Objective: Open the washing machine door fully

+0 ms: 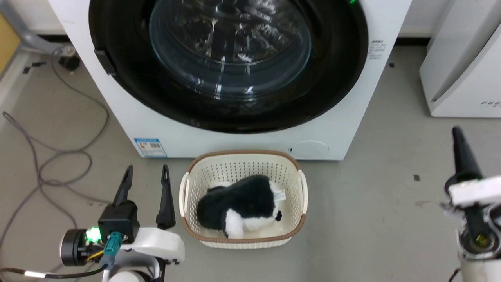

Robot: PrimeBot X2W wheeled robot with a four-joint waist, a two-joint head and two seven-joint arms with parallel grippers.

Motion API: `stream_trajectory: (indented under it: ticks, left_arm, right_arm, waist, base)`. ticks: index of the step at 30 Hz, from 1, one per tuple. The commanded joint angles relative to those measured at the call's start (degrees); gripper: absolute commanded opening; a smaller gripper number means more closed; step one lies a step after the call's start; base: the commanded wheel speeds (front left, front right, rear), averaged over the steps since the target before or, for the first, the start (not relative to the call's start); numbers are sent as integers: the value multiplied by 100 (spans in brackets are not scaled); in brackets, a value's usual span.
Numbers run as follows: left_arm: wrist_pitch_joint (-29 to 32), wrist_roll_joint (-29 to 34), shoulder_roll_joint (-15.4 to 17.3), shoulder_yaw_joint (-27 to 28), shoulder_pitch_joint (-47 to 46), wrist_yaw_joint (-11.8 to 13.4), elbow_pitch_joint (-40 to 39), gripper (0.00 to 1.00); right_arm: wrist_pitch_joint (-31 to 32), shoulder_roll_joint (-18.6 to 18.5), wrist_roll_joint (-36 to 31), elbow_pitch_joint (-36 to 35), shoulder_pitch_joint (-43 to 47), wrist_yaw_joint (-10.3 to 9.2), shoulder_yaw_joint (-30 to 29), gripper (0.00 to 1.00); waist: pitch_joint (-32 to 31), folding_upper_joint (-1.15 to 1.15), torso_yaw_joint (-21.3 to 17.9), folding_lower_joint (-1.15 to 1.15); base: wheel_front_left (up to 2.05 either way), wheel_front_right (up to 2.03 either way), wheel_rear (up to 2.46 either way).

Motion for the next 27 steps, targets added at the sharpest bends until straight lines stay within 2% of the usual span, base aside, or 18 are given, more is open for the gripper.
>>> stream_trajectory:
  ticks: [1, 15, 27]
  left_arm:
    - [-69, -21, 3, -26, -148, 51, -58, 100]
    - [-237, -10, 4, -118, -656, 196, -211, 100]
    - [-380, -67, 4, -227, -924, 372, -280, 100]
  right_arm:
    - [-37, -99, 270, 154, -329, 3, -47, 0]
    - [-222, -593, 1004, 982, -2116, 3, 80, 0]
    - [-276, -871, 1451, 1862, -3600, 4, 512, 0]
  waist:
    - [133, 0, 44, 0]
    - [933, 0, 266, 0]
    - [1417, 0, 514, 0]
  base:
    - [0, 0, 0]
    - [0, 0, 0]
    - [0, 0, 0]
